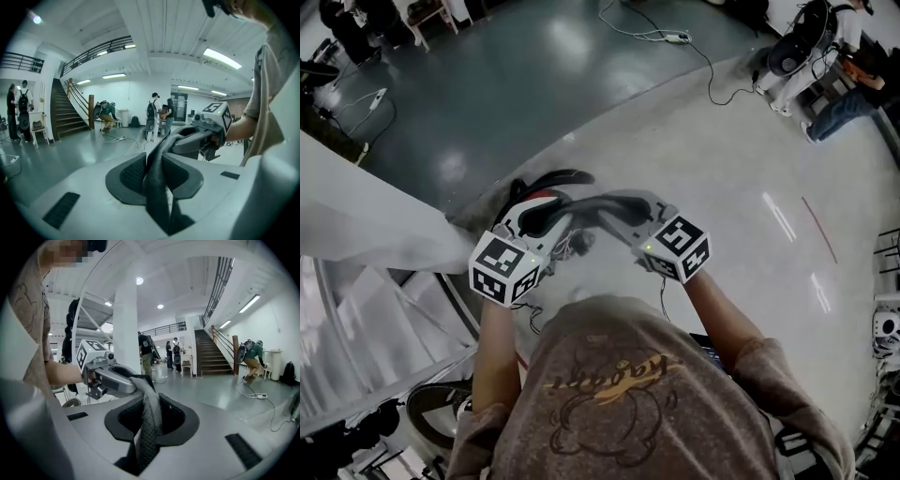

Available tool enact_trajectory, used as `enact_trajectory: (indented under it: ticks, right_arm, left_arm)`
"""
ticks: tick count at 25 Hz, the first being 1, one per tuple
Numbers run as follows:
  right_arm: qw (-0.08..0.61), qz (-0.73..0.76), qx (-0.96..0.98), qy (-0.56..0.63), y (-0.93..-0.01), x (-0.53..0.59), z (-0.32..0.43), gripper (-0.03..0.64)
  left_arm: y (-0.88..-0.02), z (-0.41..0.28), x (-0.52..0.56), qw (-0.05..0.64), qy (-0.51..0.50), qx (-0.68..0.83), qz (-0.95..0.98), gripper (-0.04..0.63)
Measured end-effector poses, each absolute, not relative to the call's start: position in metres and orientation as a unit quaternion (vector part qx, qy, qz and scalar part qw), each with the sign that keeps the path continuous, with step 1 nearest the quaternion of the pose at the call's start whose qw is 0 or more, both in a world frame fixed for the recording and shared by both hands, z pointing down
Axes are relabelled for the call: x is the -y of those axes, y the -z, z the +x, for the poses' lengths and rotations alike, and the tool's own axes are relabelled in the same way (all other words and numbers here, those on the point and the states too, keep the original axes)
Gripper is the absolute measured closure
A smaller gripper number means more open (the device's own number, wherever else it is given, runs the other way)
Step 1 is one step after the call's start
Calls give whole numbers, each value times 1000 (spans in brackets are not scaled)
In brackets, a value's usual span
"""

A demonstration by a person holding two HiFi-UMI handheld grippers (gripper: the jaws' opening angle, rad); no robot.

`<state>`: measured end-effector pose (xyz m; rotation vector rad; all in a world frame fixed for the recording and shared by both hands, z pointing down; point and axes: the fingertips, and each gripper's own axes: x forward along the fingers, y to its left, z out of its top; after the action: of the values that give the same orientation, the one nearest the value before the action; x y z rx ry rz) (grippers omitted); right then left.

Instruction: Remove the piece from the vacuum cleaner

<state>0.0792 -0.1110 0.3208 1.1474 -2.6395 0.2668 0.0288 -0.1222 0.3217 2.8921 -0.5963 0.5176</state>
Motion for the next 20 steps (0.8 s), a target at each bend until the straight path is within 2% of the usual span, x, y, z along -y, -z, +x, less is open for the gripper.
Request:
enact_trajectory:
  ticks: [5,10,20]
  right_arm:
    - [96,432,893,-80,-323,103,83,557]
    - [103,434,890,-95,-352,102,85,555]
    - [101,446,880,-130,-376,94,91,557]
  left_arm:
    - [-325,30,116,87,-136,207,965,509]
    - [-356,32,116,114,-129,203,964,508]
    - [-379,36,108,126,-138,204,961,508]
